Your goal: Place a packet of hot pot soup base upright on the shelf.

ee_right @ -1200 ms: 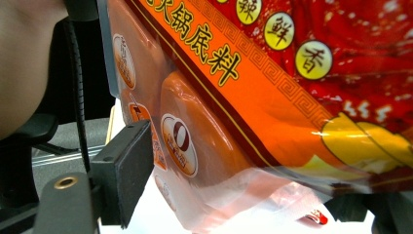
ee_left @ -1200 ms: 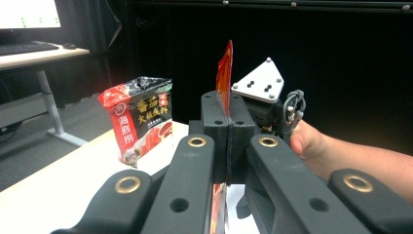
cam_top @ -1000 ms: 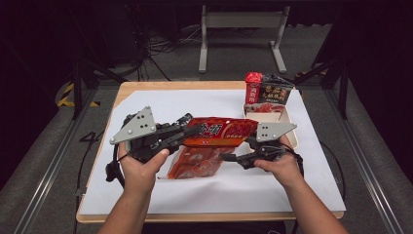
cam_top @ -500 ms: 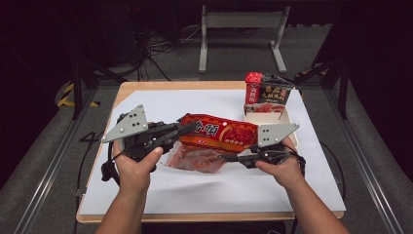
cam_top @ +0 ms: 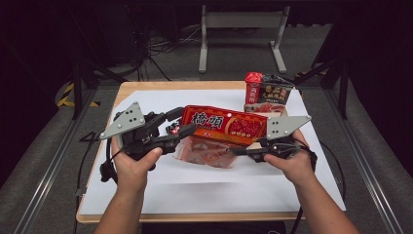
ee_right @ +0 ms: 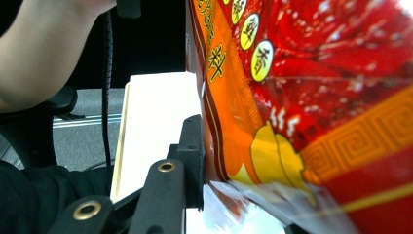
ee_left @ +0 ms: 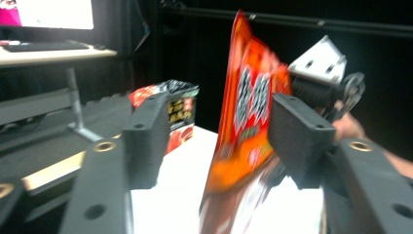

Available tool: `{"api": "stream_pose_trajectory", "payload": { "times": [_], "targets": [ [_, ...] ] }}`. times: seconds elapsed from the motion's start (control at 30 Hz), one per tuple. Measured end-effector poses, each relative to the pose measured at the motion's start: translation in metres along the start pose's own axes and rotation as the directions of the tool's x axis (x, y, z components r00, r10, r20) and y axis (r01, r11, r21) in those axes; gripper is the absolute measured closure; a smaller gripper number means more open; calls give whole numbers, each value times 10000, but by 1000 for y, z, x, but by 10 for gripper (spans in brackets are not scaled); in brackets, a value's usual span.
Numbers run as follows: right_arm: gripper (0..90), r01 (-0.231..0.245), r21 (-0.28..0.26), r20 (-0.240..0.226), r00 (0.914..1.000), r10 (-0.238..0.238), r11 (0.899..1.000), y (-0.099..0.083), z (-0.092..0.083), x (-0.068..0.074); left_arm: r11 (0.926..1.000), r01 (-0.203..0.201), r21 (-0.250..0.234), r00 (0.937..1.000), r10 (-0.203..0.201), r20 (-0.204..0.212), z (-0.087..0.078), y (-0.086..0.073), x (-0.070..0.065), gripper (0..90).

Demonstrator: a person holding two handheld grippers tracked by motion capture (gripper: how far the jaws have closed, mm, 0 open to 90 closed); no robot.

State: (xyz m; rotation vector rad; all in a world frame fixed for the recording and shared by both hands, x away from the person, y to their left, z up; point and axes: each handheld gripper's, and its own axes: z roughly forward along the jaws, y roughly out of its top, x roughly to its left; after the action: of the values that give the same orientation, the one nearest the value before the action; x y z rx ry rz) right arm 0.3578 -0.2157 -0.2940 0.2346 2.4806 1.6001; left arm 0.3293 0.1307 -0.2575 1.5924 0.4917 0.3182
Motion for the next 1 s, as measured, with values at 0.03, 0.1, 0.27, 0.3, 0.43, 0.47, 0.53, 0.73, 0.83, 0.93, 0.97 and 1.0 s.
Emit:
{"api": "stream_pose_trajectory", "payload": {
  "times": [0.03, 0.1, 0.27, 0.3, 0.43, 0.47, 0.53, 0.73, 0.83, 0.93, 0.97, 1.0],
  "targets": [
    [709, -39, 23, 52, 10000, 39, 10000, 2, -2, -1, 10000, -7, 32, 10000, 7, -85, 0, -1, 1, 360],
    [708, -97, 43, 125, 9999, 96, 9999, 3, -5, -3, 10000, 48, 74, 9999, -47, -142, 0, -2, 3, 345],
    [709, -301, 238, 655, 9974, 285, 9993, 13, -17, -9, 9993, 60, 360, 9989, -43, -459, 1, -5, 6, 272],
    [709, -345, 251, 728, 9968, 326, 9991, 14, -19, -10, 9992, -7, 404, 9983, 30, -576, 0, -6, 8, 260],
    [708, -570, 17, 1016, 9932, 566, 9984, 21, -31, -17, 9976, 13, 696, 9970, 41, -767, -2, -12, 14, 222],
    [708, -593, -56, 1067, 9925, 596, 9982, 23, -34, -18, 9967, 99, 801, 9967, -33, -813, -2, -14, 16, 203],
    [708, -641, -140, 1191, 9907, 653, 9978, 26, -39, -21, 9954, 157, 946, 9956, -69, -931, -2, -17, 19, 177],
    [708, -787, -127, 1610, 9837, 797, 9968, 32, -50, -28, 9894, 387, 1401, 9932, -226, -1143, 1, -28, 28, 156],
    [708, -862, -235, 1745, 9806, 890, 9960, 31, -54, -32, 9853, 438, 1649, 9912, -222, -1305, 3, -34, 33, 146],
    [708, -909, -308, 1959, 9760, 952, 9954, 30, -59, -36, 9823, 481, 1809, 9896, -223, -1423, 3, -39, 37, 141],
    [708, -929, -337, 2055, 9737, 979, 9951, 29, -61, -37, 9815, 488, 1849, 9887, -212, -1484, 3, -40, 38, 140],
    [708, -969, -387, 2236, 9692, 1031, 9945, 28, -64, -39, 9802, 499, 1917, 9882, -206, -1520, 3, -42, 39, 136]
  ]
}}
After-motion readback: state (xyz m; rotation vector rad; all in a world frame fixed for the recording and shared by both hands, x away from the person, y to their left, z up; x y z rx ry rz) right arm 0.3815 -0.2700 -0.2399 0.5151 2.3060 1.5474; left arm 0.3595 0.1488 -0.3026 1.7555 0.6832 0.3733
